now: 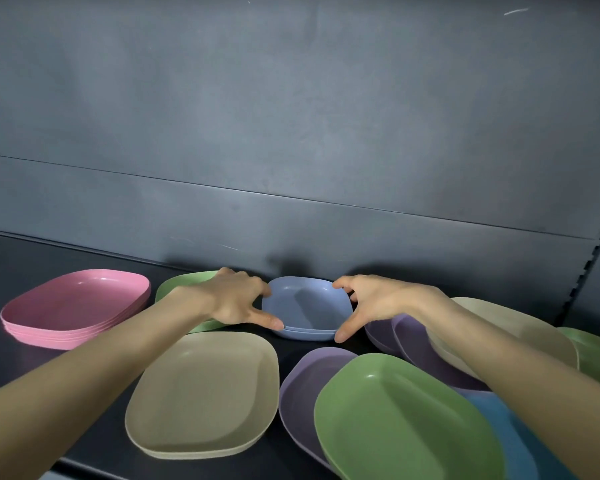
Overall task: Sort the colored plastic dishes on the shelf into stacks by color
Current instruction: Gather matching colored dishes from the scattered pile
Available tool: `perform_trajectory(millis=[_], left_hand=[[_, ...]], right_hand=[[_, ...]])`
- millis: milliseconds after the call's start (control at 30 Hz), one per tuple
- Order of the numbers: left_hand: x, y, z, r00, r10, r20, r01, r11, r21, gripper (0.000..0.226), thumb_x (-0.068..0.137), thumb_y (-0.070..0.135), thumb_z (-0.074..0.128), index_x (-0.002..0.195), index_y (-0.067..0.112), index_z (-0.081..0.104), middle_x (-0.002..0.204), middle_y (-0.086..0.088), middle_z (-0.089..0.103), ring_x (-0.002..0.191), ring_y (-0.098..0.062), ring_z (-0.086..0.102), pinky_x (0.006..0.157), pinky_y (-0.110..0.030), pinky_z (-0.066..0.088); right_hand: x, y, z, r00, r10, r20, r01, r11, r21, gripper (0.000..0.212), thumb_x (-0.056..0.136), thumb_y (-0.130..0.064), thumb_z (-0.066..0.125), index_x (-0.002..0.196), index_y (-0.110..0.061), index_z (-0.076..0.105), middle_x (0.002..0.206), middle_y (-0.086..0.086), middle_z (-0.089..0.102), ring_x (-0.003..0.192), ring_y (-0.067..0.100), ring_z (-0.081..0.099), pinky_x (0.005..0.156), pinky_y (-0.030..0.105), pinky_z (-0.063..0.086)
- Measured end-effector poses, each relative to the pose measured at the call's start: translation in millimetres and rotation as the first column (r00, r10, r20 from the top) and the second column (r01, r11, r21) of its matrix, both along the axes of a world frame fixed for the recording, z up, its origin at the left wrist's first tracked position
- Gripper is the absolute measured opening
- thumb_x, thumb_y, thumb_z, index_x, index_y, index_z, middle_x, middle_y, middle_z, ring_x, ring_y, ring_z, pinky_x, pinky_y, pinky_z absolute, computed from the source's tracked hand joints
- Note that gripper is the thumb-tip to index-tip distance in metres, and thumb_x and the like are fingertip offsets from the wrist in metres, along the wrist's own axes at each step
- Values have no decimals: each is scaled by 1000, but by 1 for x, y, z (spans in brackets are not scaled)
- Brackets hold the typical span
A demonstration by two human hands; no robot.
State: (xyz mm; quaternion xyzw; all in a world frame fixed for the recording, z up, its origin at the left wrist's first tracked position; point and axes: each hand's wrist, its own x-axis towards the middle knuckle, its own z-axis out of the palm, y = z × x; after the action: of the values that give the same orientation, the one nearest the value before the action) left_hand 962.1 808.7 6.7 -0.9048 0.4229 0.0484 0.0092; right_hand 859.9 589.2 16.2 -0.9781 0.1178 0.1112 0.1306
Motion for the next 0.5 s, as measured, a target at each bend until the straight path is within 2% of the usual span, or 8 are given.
perform_trajectory(millis=[100,233,333,500], left_hand=[[1,2,5,1000,-10,-19,10,1000,3,71,83,67,50,138,21,44,136,4,53,127,-21,44,103,-32,27],[4,3,21,999,-37,10,38,988,-149,63,84,60,56,133,23,49,136,6,54,127,-19,46,106,-35,34],[0,2,36,990,-81,119,105,972,-210,63,86,56,56,138,24,44,142,3,48,131,-22,41,107,-34,33],[-25,-15,69,935,-208,289,286,922,-262,60,89,46,58,141,23,40,146,0,42,134,-21,35,108,-32,30]], right_hand=[[-3,3,4,1000,13,13,-12,999,-47,106,56,-57,82,145,-32,29,147,-10,36,134,14,37,108,36,37],[-10,4,15,998,3,55,3,993,-115,90,58,-57,79,136,-37,40,137,-9,45,122,17,46,101,38,42],[-25,3,28,987,-43,155,66,987,-148,78,65,-55,76,133,-35,44,131,-6,46,117,20,49,98,38,43],[-71,-12,58,926,-61,372,130,978,-164,57,83,-36,69,133,-18,49,135,3,48,125,20,42,95,26,34]])
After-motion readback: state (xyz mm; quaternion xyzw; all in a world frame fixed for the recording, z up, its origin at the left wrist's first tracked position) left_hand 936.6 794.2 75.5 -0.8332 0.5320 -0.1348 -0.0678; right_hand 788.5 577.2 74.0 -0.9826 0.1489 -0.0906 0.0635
